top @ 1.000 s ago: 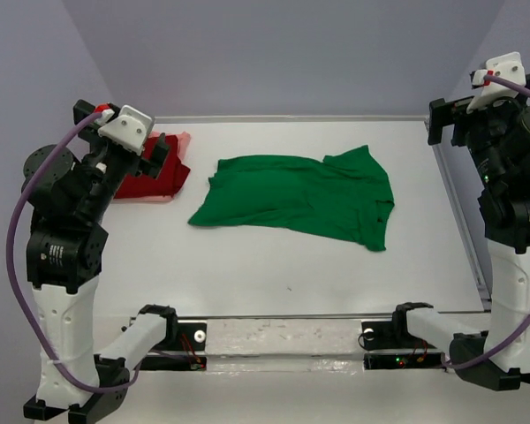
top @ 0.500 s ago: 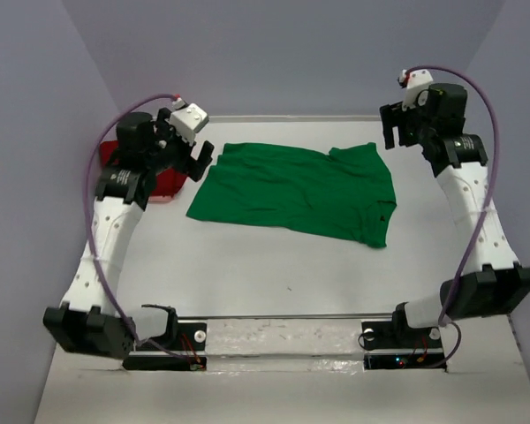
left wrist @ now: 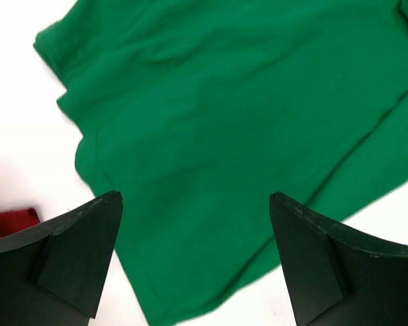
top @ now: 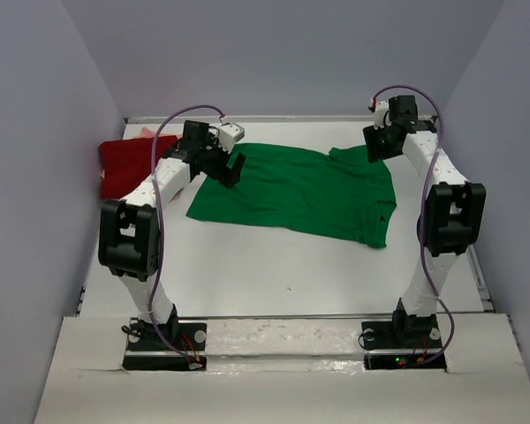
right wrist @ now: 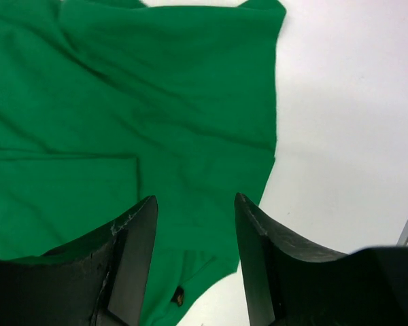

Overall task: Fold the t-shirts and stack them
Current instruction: Flatten out the tshirt

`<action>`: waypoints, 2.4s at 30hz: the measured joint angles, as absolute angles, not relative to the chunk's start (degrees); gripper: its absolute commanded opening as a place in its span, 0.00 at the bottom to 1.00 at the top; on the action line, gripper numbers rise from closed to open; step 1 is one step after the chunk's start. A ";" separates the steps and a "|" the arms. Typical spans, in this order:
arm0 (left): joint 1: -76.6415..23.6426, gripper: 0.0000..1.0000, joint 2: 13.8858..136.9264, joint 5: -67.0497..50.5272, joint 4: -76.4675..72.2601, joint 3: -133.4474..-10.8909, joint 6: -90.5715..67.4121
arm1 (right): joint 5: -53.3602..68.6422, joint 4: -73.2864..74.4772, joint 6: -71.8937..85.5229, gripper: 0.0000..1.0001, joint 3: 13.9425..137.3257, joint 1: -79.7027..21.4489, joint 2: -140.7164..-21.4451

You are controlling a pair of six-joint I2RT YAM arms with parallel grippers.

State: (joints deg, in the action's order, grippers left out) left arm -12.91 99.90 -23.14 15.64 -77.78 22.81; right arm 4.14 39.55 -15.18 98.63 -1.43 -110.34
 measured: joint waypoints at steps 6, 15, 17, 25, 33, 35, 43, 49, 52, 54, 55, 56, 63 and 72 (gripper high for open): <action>-14.61 0.99 107.24 -19.62 11.44 -84.09 22.33 | 3.79 39.94 -15.18 0.53 105.47 0.43 -118.50; -16.93 0.99 112.71 -10.74 5.96 -89.62 22.96 | 3.81 40.95 -15.18 0.53 114.15 1.50 -124.75; -17.89 0.99 112.99 -8.80 5.15 -89.65 23.24 | 4.32 41.17 -15.18 0.54 115.57 1.58 -126.13; -19.27 0.99 113.43 -4.27 1.37 -89.62 23.44 | 9.13 42.02 -13.91 0.53 123.92 3.09 -135.61; -19.38 0.99 113.38 -2.52 -0.86 -87.31 23.40 | 11.11 42.50 -13.69 0.53 129.27 4.19 -140.66; -19.57 0.99 113.27 -2.37 -1.02 -85.80 23.46 | 12.67 42.57 -13.21 0.53 130.61 4.54 -141.38; -21.43 0.99 109.89 -0.14 -0.23 -81.97 24.34 | 16.91 42.44 -12.19 0.54 133.34 7.57 -143.79; -22.61 0.99 105.60 1.74 -1.06 -80.99 24.56 | 18.81 42.41 -11.79 0.55 134.10 8.95 -146.61; -23.18 0.99 104.84 2.68 -1.13 -80.60 24.62 | 20.25 42.22 -11.75 0.55 134.54 9.21 -147.15; -23.46 0.99 104.81 3.14 -1.10 -80.36 24.64 | 21.52 42.33 -11.77 0.54 134.54 9.32 -147.20; -23.62 0.99 104.81 3.36 -0.97 -80.18 24.80 | 21.89 42.37 -11.75 0.54 134.56 9.32 -147.33; -23.79 0.99 104.81 3.60 -0.75 -80.09 24.95 | 22.63 42.39 -11.81 0.54 134.58 9.32 -147.55; -24.69 0.99 104.81 4.82 -0.58 -80.09 25.47 | 26.11 43.22 -11.99 0.40 135.39 9.37 -148.18; -25.08 0.99 104.81 5.10 -0.58 -80.09 25.85 | 27.31 45.41 -12.84 0.00 135.26 9.37 -148.44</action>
